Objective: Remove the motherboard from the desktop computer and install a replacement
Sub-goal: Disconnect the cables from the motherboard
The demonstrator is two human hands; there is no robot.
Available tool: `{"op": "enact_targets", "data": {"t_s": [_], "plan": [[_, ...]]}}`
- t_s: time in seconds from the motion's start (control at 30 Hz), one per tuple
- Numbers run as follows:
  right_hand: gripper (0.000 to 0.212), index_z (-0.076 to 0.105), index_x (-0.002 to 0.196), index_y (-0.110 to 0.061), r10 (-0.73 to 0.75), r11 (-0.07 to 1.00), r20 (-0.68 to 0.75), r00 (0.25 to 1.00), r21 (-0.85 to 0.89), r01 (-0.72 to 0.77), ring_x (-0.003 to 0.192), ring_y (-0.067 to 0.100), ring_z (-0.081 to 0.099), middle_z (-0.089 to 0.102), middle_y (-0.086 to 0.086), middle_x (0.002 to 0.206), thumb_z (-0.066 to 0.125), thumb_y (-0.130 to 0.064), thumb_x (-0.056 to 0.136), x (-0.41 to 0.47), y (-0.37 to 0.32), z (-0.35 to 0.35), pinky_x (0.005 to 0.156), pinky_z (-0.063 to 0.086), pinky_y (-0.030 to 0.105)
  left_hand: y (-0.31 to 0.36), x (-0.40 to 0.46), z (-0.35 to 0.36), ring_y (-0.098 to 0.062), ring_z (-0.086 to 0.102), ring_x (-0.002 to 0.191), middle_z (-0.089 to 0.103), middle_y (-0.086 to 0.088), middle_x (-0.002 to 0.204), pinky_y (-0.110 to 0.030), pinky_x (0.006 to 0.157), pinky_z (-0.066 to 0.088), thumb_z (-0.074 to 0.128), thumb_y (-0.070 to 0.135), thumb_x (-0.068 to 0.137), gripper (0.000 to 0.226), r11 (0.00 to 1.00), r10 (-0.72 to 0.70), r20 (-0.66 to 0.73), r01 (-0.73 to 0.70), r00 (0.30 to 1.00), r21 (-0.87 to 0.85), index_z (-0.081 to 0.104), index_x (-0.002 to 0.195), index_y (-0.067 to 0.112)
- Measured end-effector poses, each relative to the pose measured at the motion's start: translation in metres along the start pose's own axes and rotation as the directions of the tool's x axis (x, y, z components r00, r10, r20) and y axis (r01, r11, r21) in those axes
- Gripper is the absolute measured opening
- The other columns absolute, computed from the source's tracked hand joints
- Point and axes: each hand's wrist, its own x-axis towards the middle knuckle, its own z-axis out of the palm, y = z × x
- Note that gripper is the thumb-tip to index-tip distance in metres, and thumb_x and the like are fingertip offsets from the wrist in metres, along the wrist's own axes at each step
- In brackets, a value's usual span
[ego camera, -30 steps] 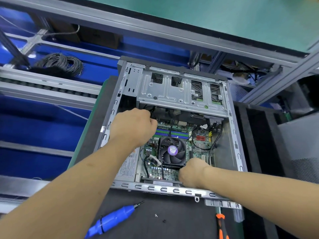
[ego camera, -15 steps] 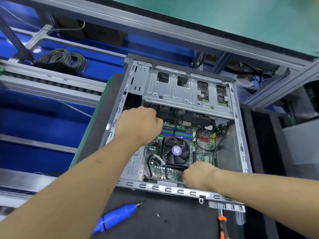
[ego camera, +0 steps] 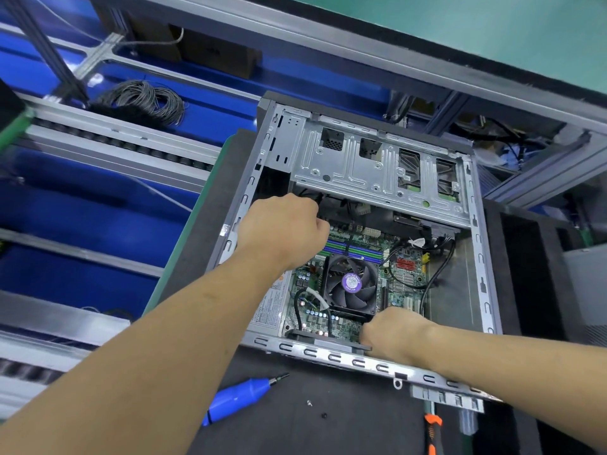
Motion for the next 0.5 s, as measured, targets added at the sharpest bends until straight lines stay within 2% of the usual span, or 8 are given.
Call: {"op": "enact_targets", "data": {"t_s": [0.07,0.2,0.3,0.4,0.5], "plan": [[0.029,0.037,0.07,-0.012,-0.021,1.0,-0.009,1.0,-0.014,0.021,0.072,0.033,0.045,0.068,0.018,0.099,0.041,-0.001,0.096,0.0009,0.0014,0.0016,0.064,0.039,0.037,0.0002,0.0005,-0.0003,-0.017,0.046,0.043,0.048,0.002,0.049,-0.022,0.044,0.026,0.039,0.036,0.091,0.035,1.0,-0.002,-0.003,0.002,1.0,-0.002,0.045,0.06,0.02],[0.039,0.025,0.063,-0.015,-0.055,0.998,-0.016,0.998,-0.04,0.054,0.072,0.033,0.046,0.068,0.019,0.1,0.04,-0.001,0.096,0.0025,0.003,0.0033,0.065,0.041,0.038,0.0008,0.001,-0.0011,-0.019,0.048,0.044,0.049,0.002,0.05,-0.023,0.045,0.03,0.038,0.037,0.091,0.035,1.0,-0.001,0.016,0.001,1.0,-0.011,0.046,0.061,0.02],[0.037,0.028,0.064,-0.014,-0.049,0.997,0.005,0.999,-0.051,0.049,0.073,0.033,0.046,0.068,0.019,0.1,0.039,-0.001,0.096,0.0018,0.0028,0.0025,0.065,0.042,0.038,0.0008,0.0013,-0.0018,-0.019,0.047,0.044,0.049,0.002,0.05,-0.024,0.045,0.031,0.038,0.036,0.091,0.035,1.0,0.009,0.018,-0.009,1.0,-0.012,0.046,0.061,0.019],[0.025,0.041,0.073,-0.012,-0.037,0.999,0.038,0.999,-0.036,0.038,0.074,0.033,0.046,0.067,0.018,0.1,0.04,-0.001,0.095,0.0014,0.0023,0.0004,0.066,0.044,0.037,0.0004,0.0006,-0.0021,-0.018,0.046,0.044,0.047,0.002,0.05,-0.024,0.045,0.028,0.039,0.035,0.091,0.035,1.0,0.014,0.008,-0.014,1.0,-0.011,0.044,0.06,0.019],[0.022,0.045,0.076,-0.012,-0.04,0.999,0.036,0.999,-0.004,0.04,0.074,0.033,0.048,0.067,0.018,0.1,0.041,-0.001,0.094,-0.0016,0.0007,-0.0024,0.067,0.047,0.038,0.0004,0.0003,-0.0013,-0.018,0.046,0.043,0.047,0.002,0.05,-0.023,0.045,0.027,0.039,0.035,0.09,0.035,1.0,0.013,0.005,-0.013,1.0,-0.012,0.044,0.06,0.019]]}}
